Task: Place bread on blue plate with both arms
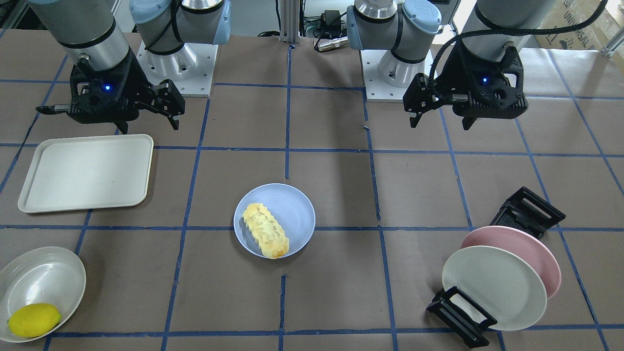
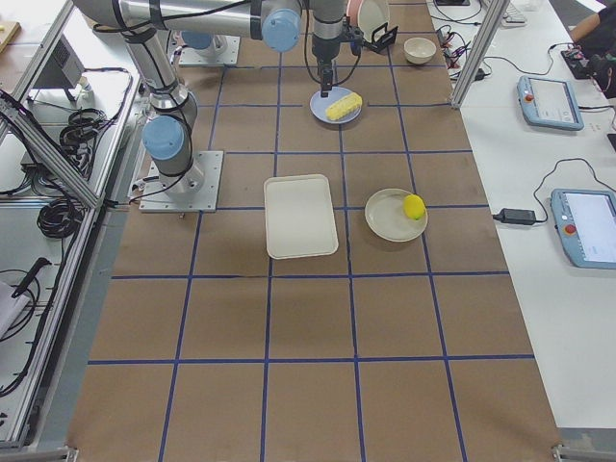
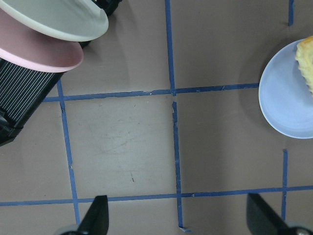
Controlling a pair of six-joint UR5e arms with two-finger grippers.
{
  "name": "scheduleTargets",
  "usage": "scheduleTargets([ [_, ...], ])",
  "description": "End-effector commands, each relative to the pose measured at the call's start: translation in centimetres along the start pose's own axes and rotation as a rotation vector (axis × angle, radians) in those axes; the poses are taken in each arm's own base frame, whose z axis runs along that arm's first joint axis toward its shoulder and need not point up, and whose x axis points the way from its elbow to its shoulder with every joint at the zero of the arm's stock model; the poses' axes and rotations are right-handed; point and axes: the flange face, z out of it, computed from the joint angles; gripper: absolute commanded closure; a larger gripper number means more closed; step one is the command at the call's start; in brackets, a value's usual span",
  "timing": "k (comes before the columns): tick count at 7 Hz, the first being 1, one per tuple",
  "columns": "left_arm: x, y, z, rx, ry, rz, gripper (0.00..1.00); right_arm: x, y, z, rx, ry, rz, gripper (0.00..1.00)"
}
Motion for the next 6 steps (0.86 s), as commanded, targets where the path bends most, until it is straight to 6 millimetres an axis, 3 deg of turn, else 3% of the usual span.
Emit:
scheduleTargets([
  [1, -0.4, -0.1, 0.0, 0.001, -0.007, -0.012, 0.0, -0.2, 0.0, 0.1, 0.0, -0.008, -0.002, 0.0],
  [6, -0.4, -0.1, -0.1, 0.002, -0.007, -0.012, 0.0, -0.7, 0.8, 3.8, -0.057, -0.067, 0.008, 0.0],
])
